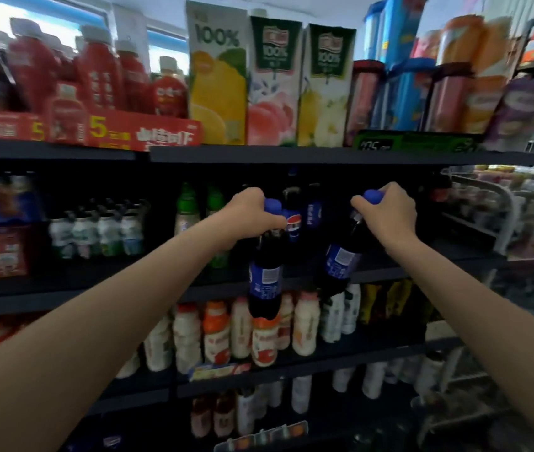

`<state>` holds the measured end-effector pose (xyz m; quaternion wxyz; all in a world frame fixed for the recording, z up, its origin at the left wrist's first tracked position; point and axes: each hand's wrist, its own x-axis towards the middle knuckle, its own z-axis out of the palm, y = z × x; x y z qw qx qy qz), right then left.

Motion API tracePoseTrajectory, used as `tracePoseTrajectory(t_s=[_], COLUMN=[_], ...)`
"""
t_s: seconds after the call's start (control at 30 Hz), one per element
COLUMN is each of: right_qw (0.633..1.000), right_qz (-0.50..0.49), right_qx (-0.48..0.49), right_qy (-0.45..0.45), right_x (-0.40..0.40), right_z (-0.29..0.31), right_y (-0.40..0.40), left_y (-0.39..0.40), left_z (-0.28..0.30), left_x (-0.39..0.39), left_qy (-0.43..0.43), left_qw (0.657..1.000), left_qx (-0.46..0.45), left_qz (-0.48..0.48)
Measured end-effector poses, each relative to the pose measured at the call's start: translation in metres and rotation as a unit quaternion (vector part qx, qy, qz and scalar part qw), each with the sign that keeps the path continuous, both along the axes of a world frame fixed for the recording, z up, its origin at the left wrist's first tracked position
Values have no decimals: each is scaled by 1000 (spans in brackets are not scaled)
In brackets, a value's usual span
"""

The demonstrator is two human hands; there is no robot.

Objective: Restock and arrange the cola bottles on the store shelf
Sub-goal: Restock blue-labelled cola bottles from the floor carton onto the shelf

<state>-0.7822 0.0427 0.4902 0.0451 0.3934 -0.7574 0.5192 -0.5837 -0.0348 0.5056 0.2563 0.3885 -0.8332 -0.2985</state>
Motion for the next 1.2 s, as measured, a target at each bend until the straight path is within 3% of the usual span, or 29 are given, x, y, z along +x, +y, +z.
tracePoseTrajectory(t_s=[0.2,0.43,0.63,0.8,1.1,1.2], right_qw=[999,998,985,977,960,955], right_qz=[34,58,143,157,256,277], right_qx=[-20,15,95,146,60,69], right_qy=[21,28,13,19,-97,-87], right_x=[-110,-158,-165,-171,-170,-173], right_z=[-2,10,17,16,-12,-45], right_y=[-32,-77,-107,-118,-134,-127], left_y=[-4,-19,-28,-32,-43,-43], left_z=[9,17,14,17,16,3], left_x=[-120,-202,-219,-217,-227,-231], left_qy=[20,68,95,103,114,174], left_qw=[999,992,985,982,983,977], left_qx=[27,71,58,51,26,46], left_qz=[11,72,134,153,142,115])
